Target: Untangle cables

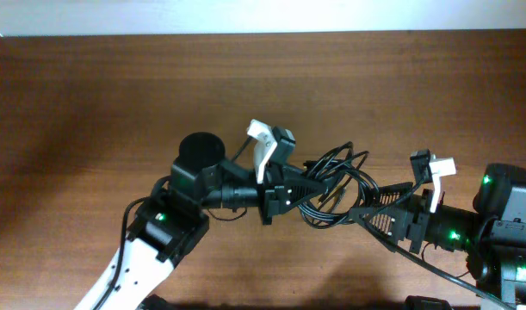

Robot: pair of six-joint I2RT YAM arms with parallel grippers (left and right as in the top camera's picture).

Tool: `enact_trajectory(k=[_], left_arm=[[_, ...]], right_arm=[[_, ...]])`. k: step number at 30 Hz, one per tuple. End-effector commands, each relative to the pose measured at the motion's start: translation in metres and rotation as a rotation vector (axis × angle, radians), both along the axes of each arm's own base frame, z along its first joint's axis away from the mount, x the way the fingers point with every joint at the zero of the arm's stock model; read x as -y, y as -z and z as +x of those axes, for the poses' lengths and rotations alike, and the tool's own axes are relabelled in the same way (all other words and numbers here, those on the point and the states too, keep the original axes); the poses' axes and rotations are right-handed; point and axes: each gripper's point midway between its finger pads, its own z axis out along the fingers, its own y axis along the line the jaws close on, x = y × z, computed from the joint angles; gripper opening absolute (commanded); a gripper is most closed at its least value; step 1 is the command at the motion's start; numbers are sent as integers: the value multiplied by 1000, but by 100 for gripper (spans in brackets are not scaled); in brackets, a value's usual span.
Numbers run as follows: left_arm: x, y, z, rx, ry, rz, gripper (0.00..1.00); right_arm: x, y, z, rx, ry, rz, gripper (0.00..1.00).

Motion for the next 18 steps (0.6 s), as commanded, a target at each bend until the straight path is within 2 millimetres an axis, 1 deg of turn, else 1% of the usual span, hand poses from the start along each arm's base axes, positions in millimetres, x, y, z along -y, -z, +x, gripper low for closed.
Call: enact_trajectory(k=[1, 2, 4, 7, 9, 12, 13, 14, 15, 17, 18], left_arm=[[7, -4, -4, -37, 76, -32, 0], [8, -2, -1, -45, 76, -30, 0], [9, 1, 0, -52, 75, -26, 0], [17, -8, -8, -7, 109, -52, 0], [23, -11, -13, 14, 116, -61, 0], [25, -10, -12, 15, 102, -56, 0], [25, -10, -12, 15, 101, -56, 0], [25, -10, -12, 16, 101, -56, 2], [25, -10, -11, 16, 101, -56, 11], [24, -10, -10, 20, 97, -56, 82], [22, -10, -7, 20, 88, -56, 98]], right_arm=[[-1, -5, -2, 25, -17, 13, 74], [-1, -5, -2, 25, -17, 13, 71], [-1, -5, -2, 25, -17, 13, 69], [-1, -5, -2, 25, -16, 13, 63], [-1, -5, -2, 25, -16, 13, 49], [-1, -4, -2, 25, -16, 13, 14], [-1, -4, -2, 25, -16, 13, 5], [-1, -4, -2, 24, -16, 13, 4], [-1, -4, -2, 24, -15, 12, 4], [1, -1, 1, 18, 4, -5, 4], [1, -1, 1, 19, 7, -8, 4]])
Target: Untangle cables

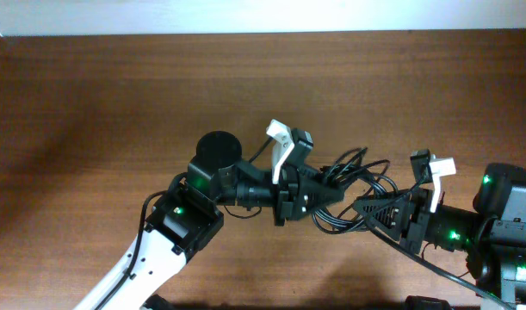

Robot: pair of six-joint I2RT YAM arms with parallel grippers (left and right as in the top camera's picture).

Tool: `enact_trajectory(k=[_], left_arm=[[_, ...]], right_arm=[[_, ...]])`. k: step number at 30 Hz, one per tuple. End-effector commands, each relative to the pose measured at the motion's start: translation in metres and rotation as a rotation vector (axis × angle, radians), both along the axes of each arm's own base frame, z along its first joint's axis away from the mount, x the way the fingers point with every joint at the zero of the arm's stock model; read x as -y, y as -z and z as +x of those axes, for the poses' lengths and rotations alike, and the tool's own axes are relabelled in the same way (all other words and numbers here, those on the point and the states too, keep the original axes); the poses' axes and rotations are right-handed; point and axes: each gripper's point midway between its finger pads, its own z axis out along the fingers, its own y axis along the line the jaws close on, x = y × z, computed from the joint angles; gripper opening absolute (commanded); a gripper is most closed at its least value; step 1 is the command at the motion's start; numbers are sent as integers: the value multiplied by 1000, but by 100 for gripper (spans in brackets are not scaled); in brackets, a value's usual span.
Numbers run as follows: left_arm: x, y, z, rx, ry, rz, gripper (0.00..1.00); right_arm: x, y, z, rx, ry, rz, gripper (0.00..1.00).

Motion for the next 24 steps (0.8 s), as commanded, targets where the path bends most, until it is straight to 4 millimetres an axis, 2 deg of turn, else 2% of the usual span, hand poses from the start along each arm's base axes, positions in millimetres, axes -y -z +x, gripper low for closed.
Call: enact_trajectory(k=[1, 5, 8, 13, 18, 21, 24], left_arm=[[-5, -9, 6, 27, -13, -17, 99], [-35, -18, 22, 32, -75, -29, 99], [-48, -11, 27, -22, -121, 2, 99], [-51, 7, 25, -114, -126, 55, 99], [-51, 7, 25, -117, -126, 56, 99], [-51, 9, 32, -146, -177, 63, 99], [-40, 3, 32, -116, -196, 49, 99]], right_arm=[[2, -1, 2, 23, 11, -15, 4], [8, 6, 11, 21, 63, -64, 4], [10, 4, 16, 30, 87, -68, 4], [15, -14, 36, 22, 168, -17, 4], [21, -25, 49, -7, 243, 26, 4], [22, -36, 55, -28, 264, 79, 4], [22, -39, 59, -72, 280, 117, 4]])
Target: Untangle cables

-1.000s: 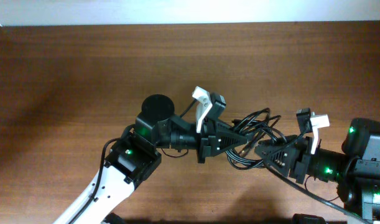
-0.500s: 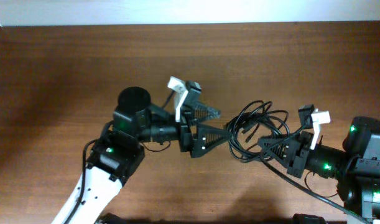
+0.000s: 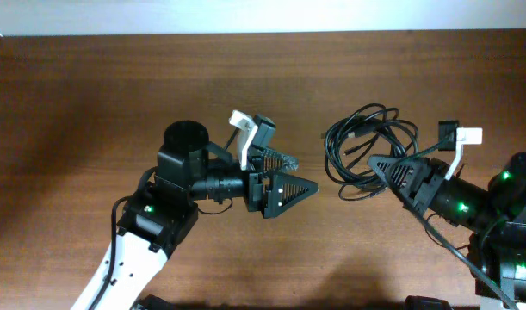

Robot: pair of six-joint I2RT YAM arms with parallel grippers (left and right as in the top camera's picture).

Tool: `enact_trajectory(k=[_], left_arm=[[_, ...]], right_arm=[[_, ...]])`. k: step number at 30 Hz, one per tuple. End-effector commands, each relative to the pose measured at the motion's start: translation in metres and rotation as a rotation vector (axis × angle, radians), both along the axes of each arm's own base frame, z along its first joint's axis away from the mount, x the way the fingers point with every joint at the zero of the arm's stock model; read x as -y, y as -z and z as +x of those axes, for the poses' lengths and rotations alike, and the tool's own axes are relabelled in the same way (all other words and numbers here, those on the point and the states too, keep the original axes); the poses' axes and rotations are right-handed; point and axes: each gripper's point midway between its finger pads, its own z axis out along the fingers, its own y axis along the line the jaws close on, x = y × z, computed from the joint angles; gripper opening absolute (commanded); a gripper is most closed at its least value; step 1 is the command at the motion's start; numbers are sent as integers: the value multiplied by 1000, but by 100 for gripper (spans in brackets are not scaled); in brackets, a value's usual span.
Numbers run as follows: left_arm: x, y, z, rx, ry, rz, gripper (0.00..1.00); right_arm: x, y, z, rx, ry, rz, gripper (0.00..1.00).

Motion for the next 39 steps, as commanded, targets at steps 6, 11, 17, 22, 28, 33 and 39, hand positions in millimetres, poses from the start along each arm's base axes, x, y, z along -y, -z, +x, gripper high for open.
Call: enact_trajectory(k=[6, 11, 17, 22, 28, 33, 39], left_arm=[[30, -12, 5, 42, -132, -5, 99], [52, -1, 24, -54, -120, -55, 99], [66, -3, 26, -54, -49, -108, 84], [66, -5, 27, -44, -51, -115, 7], [66, -7, 24, -40, -31, -120, 0], [63, 1, 24, -60, -25, -92, 0], [25, 72, 37, -302, -140, 132, 0]], right_arm=[[0, -2, 5, -93, 17, 74, 4], [-4, -5, -1, -93, -23, 87, 4], [-6, -5, -4, -94, -45, 93, 4], [-6, -3, -5, -103, -46, 90, 4], [-7, 11, -11, -94, -66, 36, 19], [0, 26, -7, -97, -13, -36, 57], [24, 67, -2, -127, 106, -264, 66]])
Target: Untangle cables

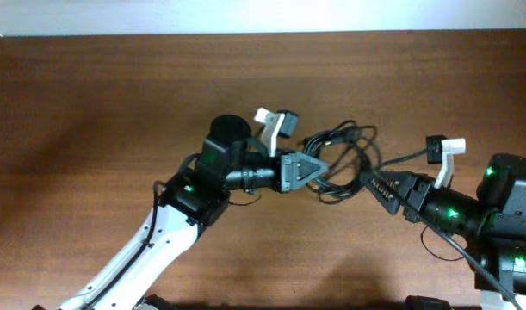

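A tangle of black cables (344,164) lies in loops on the brown table (90,103), just right of centre. My left gripper (318,168) points right, its fingers closed together on a strand at the tangle's left edge. My right gripper (370,179) points left and is shut on the tangle's lower right side. The bundle stretches between the two grippers. Which strand each one holds is hidden among the loops.
A black cable (456,258) from the right arm runs down toward the table's front right corner. The white left arm (133,267) crosses the front left. The table's back edge meets a pale wall (245,13).
My left gripper was open and apart from the cables, left of centre; now it is shut at the bundle's left edge. The right gripper and the bundle have shifted left and lower.
First both grippers were in the tangle at mid-table. Then the left one had pushed further right into it. After that the right gripper held the bundle alone, farther right, with the left open and apart. Now both hold the bundle again.
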Robot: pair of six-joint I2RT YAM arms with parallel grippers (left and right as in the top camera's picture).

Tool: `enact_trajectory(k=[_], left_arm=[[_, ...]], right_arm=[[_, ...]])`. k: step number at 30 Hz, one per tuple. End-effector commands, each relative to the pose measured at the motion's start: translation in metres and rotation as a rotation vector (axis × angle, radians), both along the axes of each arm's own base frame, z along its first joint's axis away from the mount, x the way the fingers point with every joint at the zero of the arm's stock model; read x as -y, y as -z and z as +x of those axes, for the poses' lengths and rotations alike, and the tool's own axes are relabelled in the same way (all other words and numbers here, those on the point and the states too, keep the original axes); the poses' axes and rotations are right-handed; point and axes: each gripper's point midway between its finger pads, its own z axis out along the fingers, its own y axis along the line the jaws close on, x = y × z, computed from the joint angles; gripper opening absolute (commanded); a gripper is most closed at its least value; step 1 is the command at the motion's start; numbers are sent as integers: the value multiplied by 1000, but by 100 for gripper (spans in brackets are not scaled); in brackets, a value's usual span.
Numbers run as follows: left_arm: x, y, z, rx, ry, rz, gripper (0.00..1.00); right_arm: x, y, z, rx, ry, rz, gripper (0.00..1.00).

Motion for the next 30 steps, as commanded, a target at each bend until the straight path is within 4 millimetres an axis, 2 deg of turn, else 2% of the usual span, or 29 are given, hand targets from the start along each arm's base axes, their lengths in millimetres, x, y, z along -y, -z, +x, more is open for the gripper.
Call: enact_trajectory(k=[1, 4, 9, 14, 16, 22, 30], left_arm=[[-14, 20, 2, -31, -21, 84, 0], [-16, 29, -2, -56, -24, 118, 0], [1, 31, -14, -19, -5, 144, 0], [15, 36, -25, 12, 0, 180, 0], [18, 33, -26, 19, 6, 170, 0], [35, 16, -34, 90, 45, 110, 0], [39, 14, -38, 94, 56, 100, 0]], right_arm=[[15, 13, 5, 103, 12, -197, 66], [21, 21, 4, 143, -14, -296, 67], [28, 28, 5, 175, -25, -387, 66], [27, 34, -1, 228, -100, -459, 44], [27, 36, -3, 239, -120, -477, 39], [23, 37, -8, 236, -147, -467, 38], [20, 38, -12, 224, -159, -449, 39]])
